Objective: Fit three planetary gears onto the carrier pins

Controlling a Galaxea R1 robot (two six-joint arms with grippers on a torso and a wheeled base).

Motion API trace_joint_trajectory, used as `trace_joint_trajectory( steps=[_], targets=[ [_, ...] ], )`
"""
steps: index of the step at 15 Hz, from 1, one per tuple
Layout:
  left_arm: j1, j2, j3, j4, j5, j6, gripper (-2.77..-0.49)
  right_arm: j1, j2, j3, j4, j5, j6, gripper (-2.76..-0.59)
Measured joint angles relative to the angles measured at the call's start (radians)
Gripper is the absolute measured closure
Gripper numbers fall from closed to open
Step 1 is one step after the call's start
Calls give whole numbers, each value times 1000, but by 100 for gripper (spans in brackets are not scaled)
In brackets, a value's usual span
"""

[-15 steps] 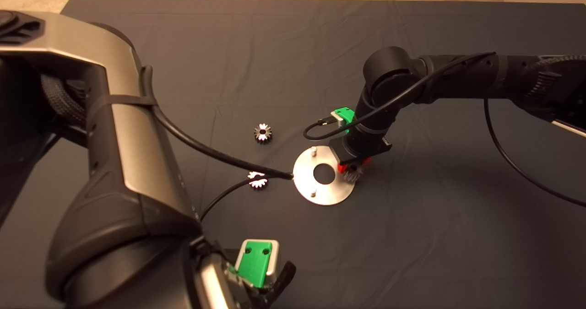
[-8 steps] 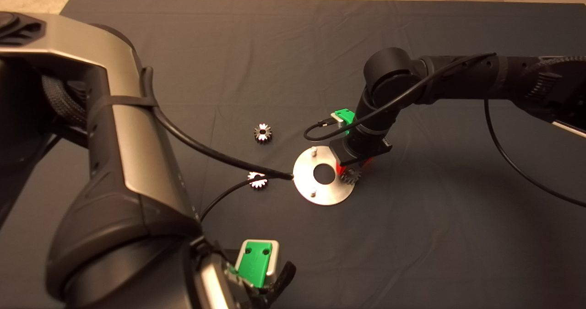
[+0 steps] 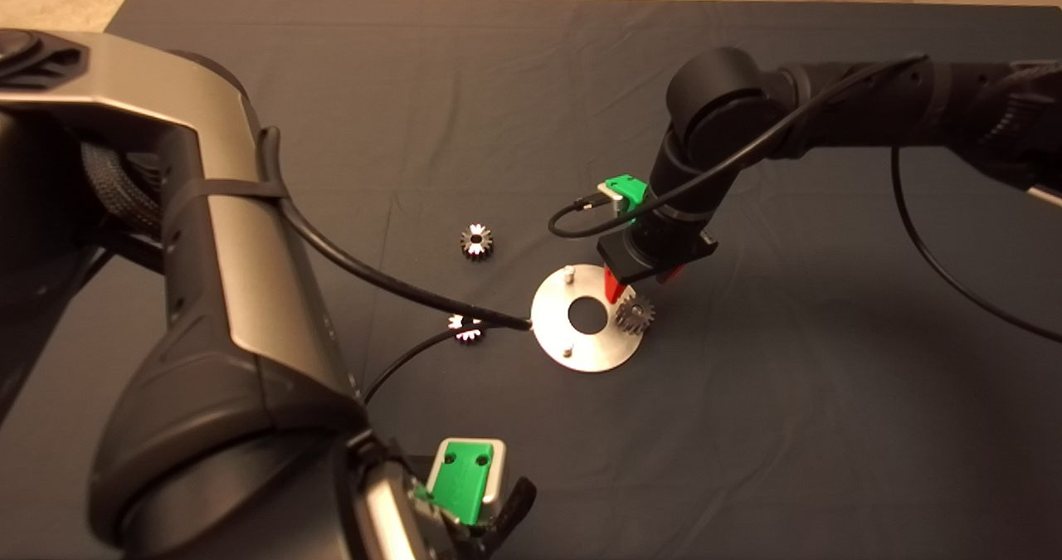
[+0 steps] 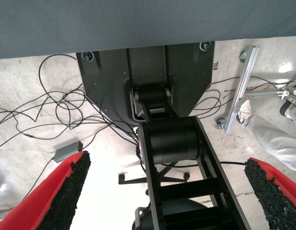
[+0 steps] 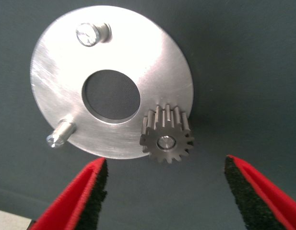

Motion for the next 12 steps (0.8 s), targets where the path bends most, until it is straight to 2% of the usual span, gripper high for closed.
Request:
trace_joint_trajectory(
  steps=[2,4,7,8,9,11,12],
  targets=[
    [0,0,0,0,0,0,-234,49,-36,18,13,6,0,-190],
    [0,0,0,0,0,8,-234,50,-119,43,20,6,0,-200],
    [0,-6,-3,2,0,61,-234,47,-247,125,23,-8,0,-217],
    [0,-12,-15,4,-1,98,-234,47,-265,157,23,-12,0,-217],
    [0,-20,-36,5,-1,135,-234,47,-270,195,23,-10,1,-221],
    [0,-33,-108,15,0,263,-234,47,-281,266,28,6,1,-229],
    [0,-42,-149,21,0,317,-234,47,-300,294,30,8,8,-231]
  ],
)
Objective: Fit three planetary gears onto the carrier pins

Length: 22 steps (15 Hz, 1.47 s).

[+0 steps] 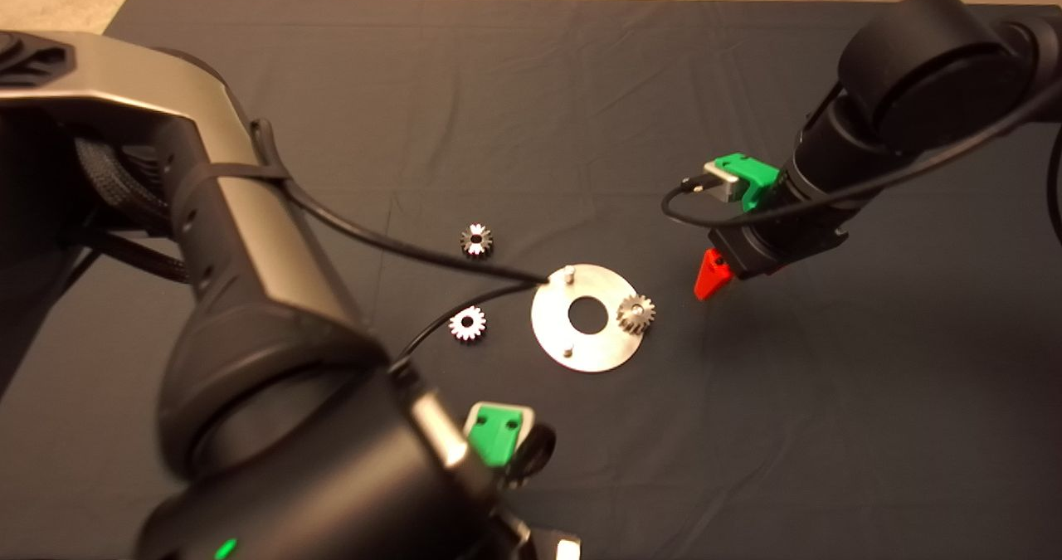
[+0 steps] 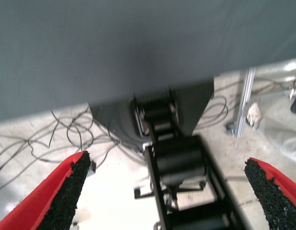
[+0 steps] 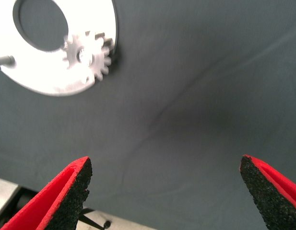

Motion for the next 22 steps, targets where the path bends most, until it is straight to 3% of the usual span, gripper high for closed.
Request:
trace_joint_trajectory(
  steps=[1,3,4,6,8,11,14,17,19,22],
  targets=[
    [0,-3,-42,11,0,36,-234,0,-29,11,3,-1,9,-231],
    [0,-13,-113,18,-1,95,-234,0,-66,31,3,-21,19,-236],
    [0,-16,-147,25,-2,118,-234,0,-65,46,3,-20,20,-244],
    [0,-39,-208,29,0,175,-234,0,-55,62,3,-5,20,-245],
    [0,-46,-256,35,5,218,-248,0,-59,64,3,-4,20,-246],
    [0,-47,-310,48,-1,254,-248,0,-72,66,3,-11,24,-247],
    [3,-69,-361,66,-1,273,-248,0,-75,70,3,-8,24,-247],
    [36,-87,-405,93,-2,304,-248,0,-110,81,3,-7,24,-247],
    [58,-101,-436,120,-2,338,-248,0,-122,81,3,-12,25,-247],
    [89,-120,-489,153,-1,407,-248,0,-122,87,4,-9,26,-247]
  ],
)
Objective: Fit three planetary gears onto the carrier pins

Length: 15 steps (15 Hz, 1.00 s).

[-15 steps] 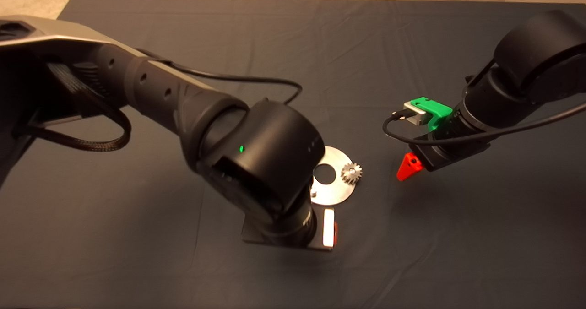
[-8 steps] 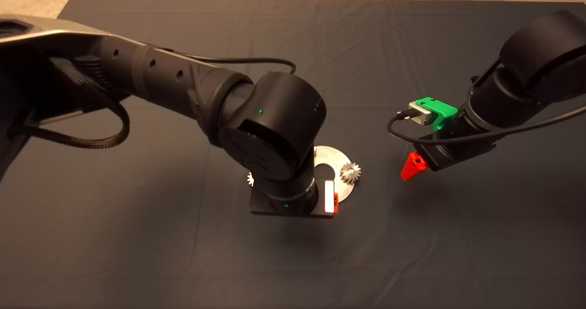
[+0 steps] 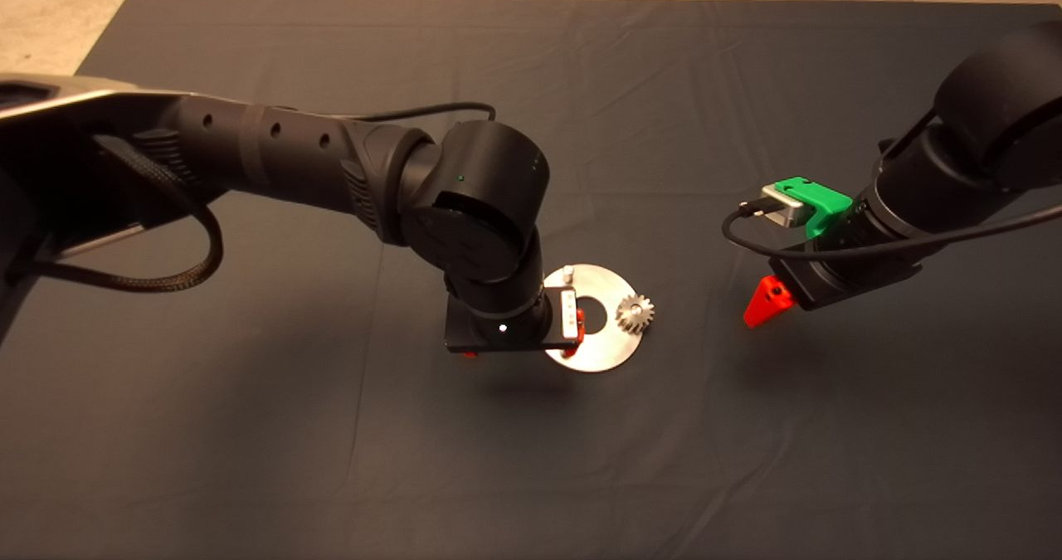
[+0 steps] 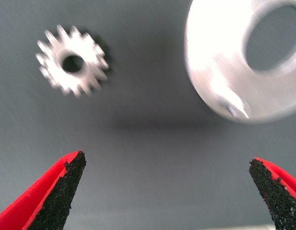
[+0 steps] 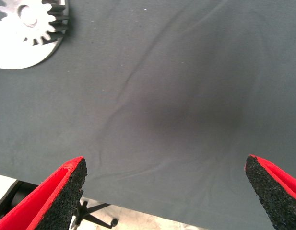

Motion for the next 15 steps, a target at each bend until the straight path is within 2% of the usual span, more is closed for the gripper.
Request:
trace_joint_trajectory(
  steps=[2,6,9,15],
  targets=[
    [18,-11,-33,20,0,34,-248,0,-1,2,0,-1,0,-247],
    [22,-29,-55,45,0,93,-248,0,-1,11,0,-1,7,-246],
    [33,-49,-64,50,0,123,-248,0,0,16,1,0,13,-247],
    [55,-83,-71,60,0,138,-248,0,0,21,3,0,16,-247]
  ],
)
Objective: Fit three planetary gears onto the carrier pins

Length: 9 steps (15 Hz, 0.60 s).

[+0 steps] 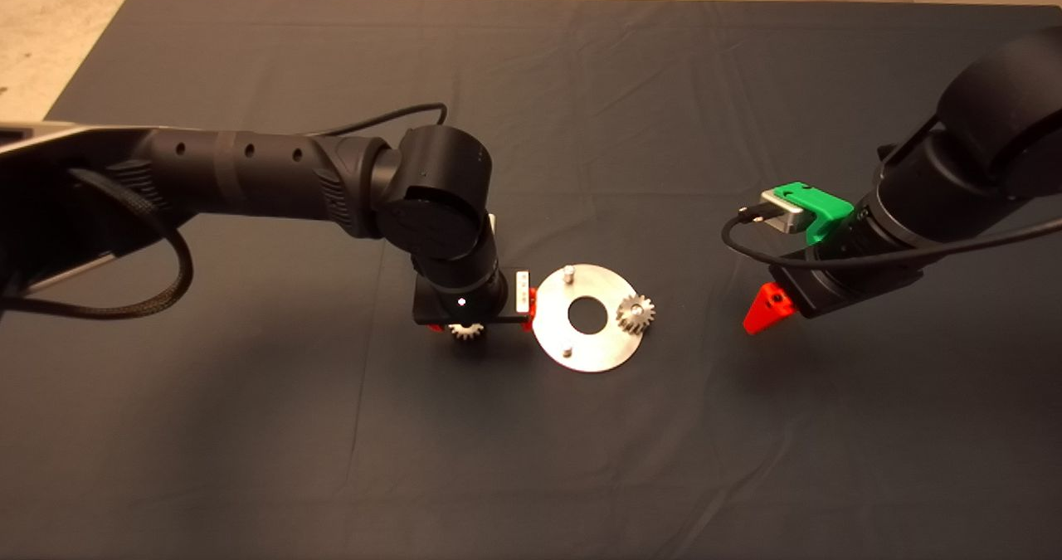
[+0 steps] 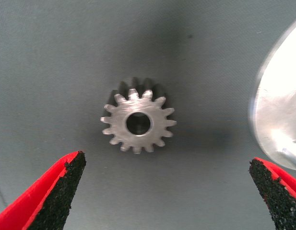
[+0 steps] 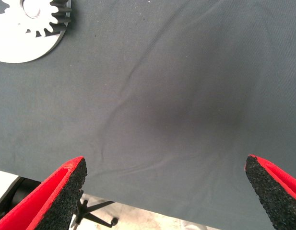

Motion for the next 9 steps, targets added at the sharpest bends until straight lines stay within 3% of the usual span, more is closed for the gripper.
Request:
trace_joint_trajectory(
  steps=[9],
  targets=[
    [29,-10,-1,34,0,93,-248,0,0,24,9,0,0,-247]
  ],
)
